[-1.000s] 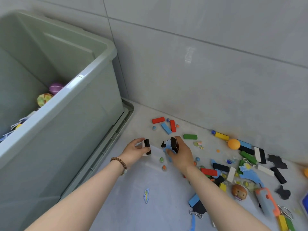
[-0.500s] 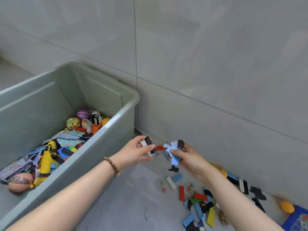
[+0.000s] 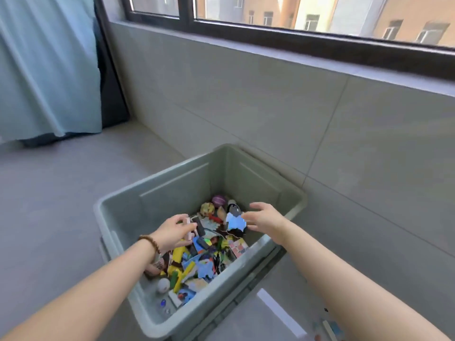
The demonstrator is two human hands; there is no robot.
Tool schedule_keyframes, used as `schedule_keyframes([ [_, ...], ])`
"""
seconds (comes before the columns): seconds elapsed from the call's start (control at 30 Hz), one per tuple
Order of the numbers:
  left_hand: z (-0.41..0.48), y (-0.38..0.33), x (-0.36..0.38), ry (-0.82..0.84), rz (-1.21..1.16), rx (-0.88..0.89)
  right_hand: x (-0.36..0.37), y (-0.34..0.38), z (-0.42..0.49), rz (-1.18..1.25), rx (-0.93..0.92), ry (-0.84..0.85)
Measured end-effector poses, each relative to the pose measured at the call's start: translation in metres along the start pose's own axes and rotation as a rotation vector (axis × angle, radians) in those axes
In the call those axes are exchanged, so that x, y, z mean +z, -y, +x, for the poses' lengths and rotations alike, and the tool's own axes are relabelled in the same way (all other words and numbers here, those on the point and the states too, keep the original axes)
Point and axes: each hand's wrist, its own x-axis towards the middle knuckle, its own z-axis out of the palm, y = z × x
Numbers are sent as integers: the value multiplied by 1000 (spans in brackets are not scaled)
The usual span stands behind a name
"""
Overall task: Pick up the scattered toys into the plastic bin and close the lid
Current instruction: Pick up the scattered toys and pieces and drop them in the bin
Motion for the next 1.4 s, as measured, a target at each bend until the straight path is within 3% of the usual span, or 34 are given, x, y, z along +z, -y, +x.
schedule_keyframes([
  [0.07,5,10,-14,-73,99,-12,2,-7,2,-152,-62,-89],
  [0.17,10,12,-16,-136,295,68,-20,-21,-4,-189,-178,-162],
  [0.3,3,-5,29,-82,442,282,-70,-55,-20,-178,-240,-320],
  [0.5,-16,-20,155,90,627,619,-141,-135,-51,-134,-84,-418],
  [0.57,-17,-9,193,131,638,640,-155,-164,-62,-136,-30,-435],
  [0.67,-10,25,236,110,874,714,-173,-215,-76,-124,69,-438],
  [0.8,10,99,269,344,908,533,-181,-291,-88,-64,194,-458],
  [0.93,24,162,295,385,944,344,-178,-351,-88,-20,221,-428],
  [1.23,39,234,346,482,1134,393,-180,-422,-78,-218,131,-427],
  [1.4,47,250,354,437,1113,443,-175,-436,-71,-347,116,-392],
])
